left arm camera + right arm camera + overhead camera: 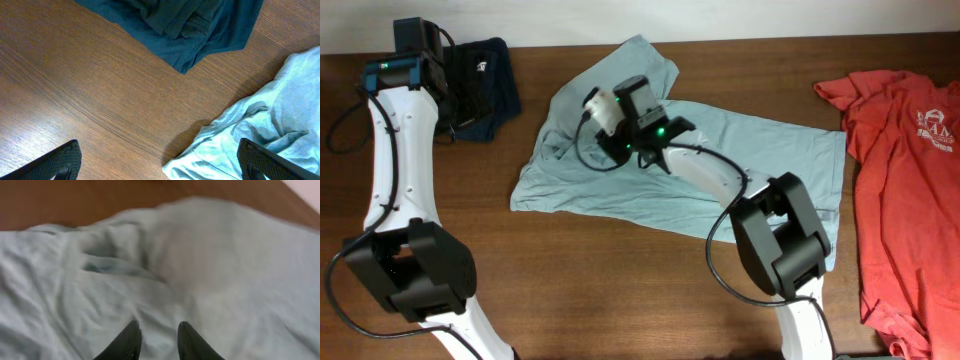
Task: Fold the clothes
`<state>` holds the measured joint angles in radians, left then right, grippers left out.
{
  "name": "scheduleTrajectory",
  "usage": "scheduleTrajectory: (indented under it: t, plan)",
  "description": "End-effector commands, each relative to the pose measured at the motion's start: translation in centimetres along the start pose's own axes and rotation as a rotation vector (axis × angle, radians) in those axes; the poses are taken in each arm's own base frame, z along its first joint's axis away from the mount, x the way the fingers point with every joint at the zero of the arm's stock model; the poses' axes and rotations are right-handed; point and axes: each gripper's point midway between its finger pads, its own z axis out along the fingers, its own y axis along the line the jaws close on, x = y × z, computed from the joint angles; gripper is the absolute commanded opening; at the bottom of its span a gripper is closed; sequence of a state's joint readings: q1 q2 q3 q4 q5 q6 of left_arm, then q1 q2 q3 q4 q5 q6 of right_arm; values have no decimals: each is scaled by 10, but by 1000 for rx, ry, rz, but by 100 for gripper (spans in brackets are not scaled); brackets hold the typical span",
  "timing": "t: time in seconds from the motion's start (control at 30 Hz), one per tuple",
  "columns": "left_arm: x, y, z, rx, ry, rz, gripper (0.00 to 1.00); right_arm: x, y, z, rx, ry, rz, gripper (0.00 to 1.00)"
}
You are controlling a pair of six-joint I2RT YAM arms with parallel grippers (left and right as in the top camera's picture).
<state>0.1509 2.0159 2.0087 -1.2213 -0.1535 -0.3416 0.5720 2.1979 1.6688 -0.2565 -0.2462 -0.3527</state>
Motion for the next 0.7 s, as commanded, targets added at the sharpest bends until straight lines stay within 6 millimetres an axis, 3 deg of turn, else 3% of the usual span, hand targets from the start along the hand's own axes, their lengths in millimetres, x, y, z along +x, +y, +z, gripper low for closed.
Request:
scheduleTrajectory:
  t: [0.0, 0.03, 0.13, 0.23, 0.67]
  plan:
    - [-3, -2, -7, 11, -19, -4, 99, -16, 28, 9, -52, -43, -187, 38]
    - [-3, -2, -7, 11, -18, -4, 99, -15, 33, 14, -58, -44, -224, 41]
    - [-3, -2, -7, 11, -19, -4, 99, -12, 44, 31, -65, -64, -344, 64]
    - [-3, -2, -7, 11, -18, -4, 99, -12, 46, 42, -59, -84, -377, 75]
    - [-3, -2, -7, 11, -19, -4, 99, -3, 43, 69, -37, -126, -387, 80]
